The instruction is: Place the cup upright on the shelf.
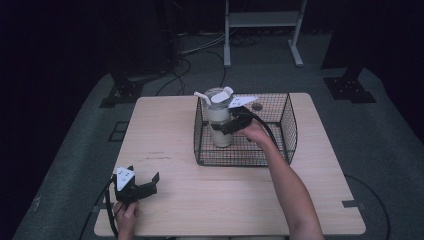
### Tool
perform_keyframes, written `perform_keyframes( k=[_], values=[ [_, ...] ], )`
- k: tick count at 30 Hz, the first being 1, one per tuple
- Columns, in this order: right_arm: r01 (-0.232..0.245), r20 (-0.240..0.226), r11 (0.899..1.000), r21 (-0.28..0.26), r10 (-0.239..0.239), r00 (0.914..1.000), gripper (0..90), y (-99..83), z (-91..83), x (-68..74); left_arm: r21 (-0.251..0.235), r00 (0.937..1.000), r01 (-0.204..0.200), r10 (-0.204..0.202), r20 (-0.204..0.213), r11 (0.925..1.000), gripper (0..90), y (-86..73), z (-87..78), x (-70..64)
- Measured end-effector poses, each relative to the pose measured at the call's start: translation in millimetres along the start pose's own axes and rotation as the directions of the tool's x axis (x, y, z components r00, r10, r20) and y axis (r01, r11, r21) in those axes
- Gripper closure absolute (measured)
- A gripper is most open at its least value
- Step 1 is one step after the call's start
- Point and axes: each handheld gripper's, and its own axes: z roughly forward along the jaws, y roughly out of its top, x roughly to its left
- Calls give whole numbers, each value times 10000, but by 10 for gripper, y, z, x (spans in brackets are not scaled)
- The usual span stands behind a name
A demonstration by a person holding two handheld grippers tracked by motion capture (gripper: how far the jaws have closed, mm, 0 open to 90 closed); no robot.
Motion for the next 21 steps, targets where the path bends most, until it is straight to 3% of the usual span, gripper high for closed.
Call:
perform_keyframes(
  k=[21],
  values=[
    [181,-34,9997,164,-180,9998,81,-71,-140,-18,24,10000,-51,51,-49,10000,0,1,12,-2]
  ],
)
